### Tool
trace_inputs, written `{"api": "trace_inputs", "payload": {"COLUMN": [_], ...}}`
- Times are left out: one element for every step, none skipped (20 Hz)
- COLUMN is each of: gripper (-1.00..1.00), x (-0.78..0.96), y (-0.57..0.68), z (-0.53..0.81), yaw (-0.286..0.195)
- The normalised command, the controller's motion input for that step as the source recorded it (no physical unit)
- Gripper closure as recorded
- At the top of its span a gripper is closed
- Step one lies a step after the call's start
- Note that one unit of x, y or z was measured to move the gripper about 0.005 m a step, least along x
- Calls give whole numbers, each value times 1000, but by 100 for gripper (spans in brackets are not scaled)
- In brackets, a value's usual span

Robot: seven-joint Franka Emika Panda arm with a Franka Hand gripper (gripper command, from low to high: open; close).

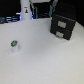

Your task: Open the kcup holder, insert the kcup into the holder, and close the kcup holder

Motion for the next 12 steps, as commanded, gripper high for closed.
{"api": "trace_inputs", "payload": {"gripper": [-100,-100,-100,-100,-100,-100,-100,-100,-100,-100,-100,-100], "x": [-426,-449,-423,-434,-440,-434,-426,-400,-377,-360,-360,-363], "y": [594,580,611,609,609,614,614,617,623,634,634,643], "z": [63,80,77,63,71,57,63,54,37,23,3,0], "yaw": [-168,-175,-176,-177,-178,-179,-182,-189,-194,-197,-198,-195]}}
